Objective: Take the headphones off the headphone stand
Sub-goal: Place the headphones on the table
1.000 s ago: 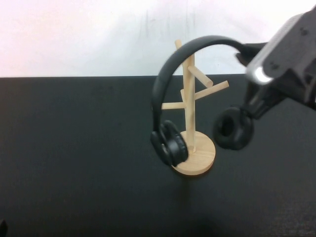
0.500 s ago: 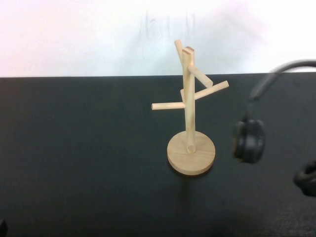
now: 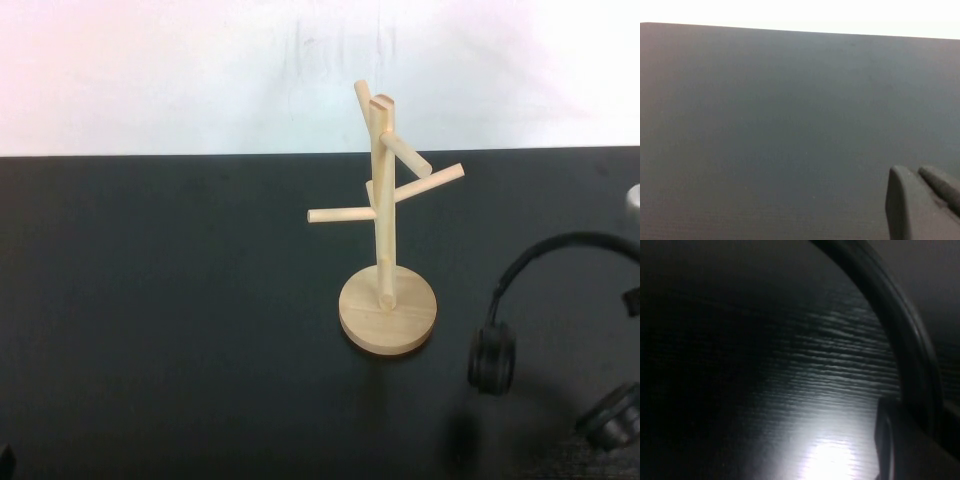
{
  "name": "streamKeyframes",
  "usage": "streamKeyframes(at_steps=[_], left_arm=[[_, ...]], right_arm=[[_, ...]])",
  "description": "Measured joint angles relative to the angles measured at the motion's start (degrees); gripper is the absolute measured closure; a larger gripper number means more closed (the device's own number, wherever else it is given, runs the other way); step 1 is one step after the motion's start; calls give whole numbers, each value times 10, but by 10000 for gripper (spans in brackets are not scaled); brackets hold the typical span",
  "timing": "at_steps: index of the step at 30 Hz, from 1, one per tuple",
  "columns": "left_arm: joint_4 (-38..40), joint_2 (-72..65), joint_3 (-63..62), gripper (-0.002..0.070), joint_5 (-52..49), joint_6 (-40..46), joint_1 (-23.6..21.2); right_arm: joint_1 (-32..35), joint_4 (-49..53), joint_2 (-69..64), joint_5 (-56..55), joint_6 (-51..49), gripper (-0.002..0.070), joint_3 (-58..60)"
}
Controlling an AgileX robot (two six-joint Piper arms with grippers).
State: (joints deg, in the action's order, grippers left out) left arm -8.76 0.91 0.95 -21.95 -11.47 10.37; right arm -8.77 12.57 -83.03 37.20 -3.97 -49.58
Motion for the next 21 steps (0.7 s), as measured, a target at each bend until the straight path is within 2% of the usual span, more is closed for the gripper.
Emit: streamKeyframes(at_steps=[12, 14, 19, 21], left_arm=[[0, 0, 0, 673, 0, 0, 0], [0, 0, 0, 673, 0, 0, 0], [0, 0, 0, 673, 0, 0, 0], [0, 0, 0, 673, 0, 0, 0]], right_arm=[[0, -1, -170, 19, -4, 605, -106], [0, -1, -179, 32, -4, 577, -120], [0, -3, -180, 59, -6, 439, -139], [0, -3, -173, 71, -6, 417, -142]])
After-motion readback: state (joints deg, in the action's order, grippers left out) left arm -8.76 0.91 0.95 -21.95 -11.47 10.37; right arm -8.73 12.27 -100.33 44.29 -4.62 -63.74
